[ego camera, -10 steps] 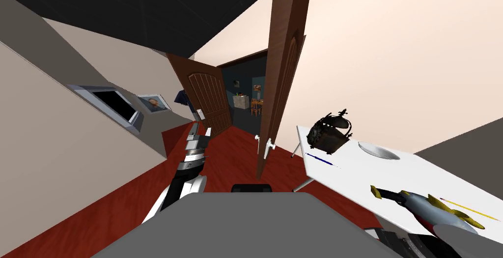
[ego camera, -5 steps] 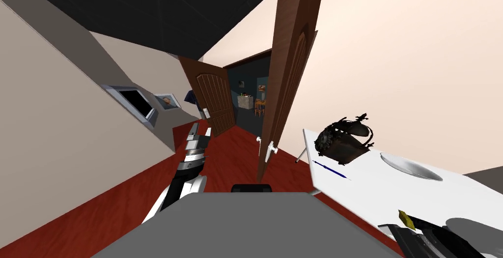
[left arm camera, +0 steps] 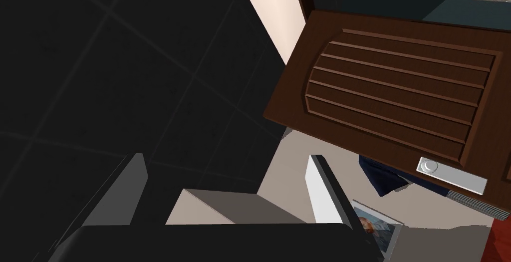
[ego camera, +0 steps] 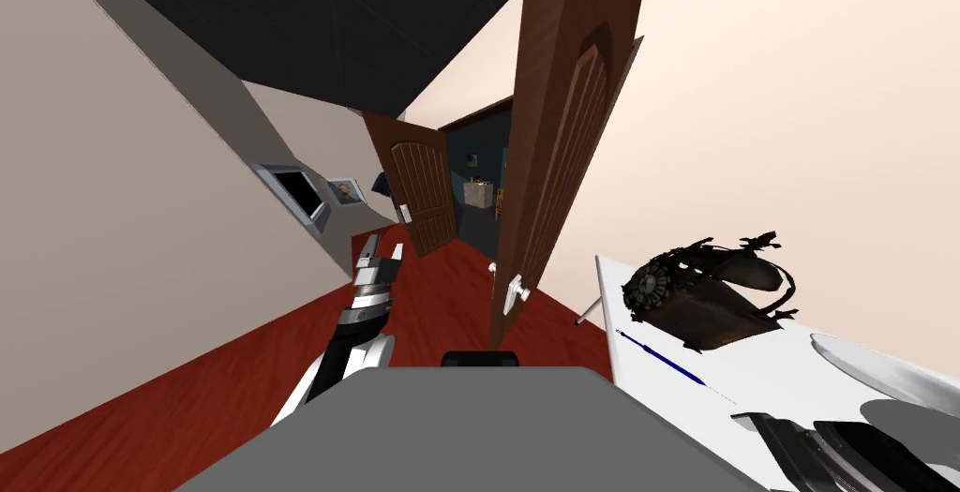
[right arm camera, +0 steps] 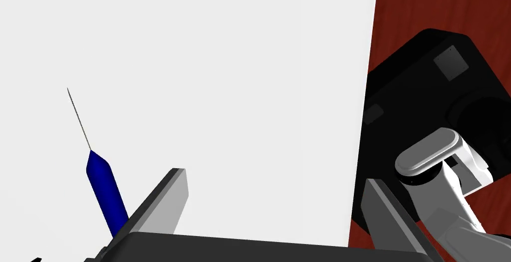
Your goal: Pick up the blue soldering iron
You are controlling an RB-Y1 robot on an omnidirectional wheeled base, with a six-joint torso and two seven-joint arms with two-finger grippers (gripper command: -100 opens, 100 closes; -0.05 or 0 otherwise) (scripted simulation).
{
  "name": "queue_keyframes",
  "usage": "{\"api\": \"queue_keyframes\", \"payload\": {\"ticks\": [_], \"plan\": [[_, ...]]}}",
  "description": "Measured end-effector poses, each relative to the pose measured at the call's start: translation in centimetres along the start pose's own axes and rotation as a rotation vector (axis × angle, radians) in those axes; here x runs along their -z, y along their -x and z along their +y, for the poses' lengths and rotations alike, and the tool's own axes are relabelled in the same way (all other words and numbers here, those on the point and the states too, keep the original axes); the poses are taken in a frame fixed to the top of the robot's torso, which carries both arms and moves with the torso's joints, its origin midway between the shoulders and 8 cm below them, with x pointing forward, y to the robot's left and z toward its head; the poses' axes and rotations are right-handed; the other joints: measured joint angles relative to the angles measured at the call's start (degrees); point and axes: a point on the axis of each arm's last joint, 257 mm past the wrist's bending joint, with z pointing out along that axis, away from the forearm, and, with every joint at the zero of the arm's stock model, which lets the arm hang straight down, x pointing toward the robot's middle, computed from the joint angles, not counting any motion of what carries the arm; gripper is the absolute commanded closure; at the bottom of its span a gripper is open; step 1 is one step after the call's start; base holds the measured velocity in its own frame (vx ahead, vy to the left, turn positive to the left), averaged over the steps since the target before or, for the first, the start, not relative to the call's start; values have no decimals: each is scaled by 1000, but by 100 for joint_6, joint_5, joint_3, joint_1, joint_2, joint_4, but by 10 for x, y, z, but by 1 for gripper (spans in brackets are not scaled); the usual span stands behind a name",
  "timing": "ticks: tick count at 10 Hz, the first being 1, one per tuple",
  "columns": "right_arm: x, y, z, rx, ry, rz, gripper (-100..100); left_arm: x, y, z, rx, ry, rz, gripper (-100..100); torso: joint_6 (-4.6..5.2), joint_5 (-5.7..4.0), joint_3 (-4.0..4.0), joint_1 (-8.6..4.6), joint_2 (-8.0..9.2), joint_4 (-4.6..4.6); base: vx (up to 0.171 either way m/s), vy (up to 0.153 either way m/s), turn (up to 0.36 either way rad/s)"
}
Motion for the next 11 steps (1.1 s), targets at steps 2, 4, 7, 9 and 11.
{"api": "queue_keyframes", "payload": {"ticks": [2,4,7,9,11], "plan": [[3,-1,-6,6,-13,2,-100,0,0,0,0,0,0,0,-1,-4,-3,-17,-4,-1,80,-130,66],[0,2,-9,11,-22,-5,-100,0,0,0,0,0,0,0,-12,-9,-10,-31,-16,-4,98,-168,233],[-4,8,-9,17,-23,-15,-100,0,0,0,0,0,0,0,-1,1,8,19,15,2,18,-41,34],[-18,7,0,6,-22,-17,-100,0,0,0,0,0,0,0,-1,2,12,22,22,4,1,-30,58],[-26,6,4,2,-25,-17,100,0,0,0,0,0,0,0,0,5,14,28,26,5,-1,-6,4]]}}
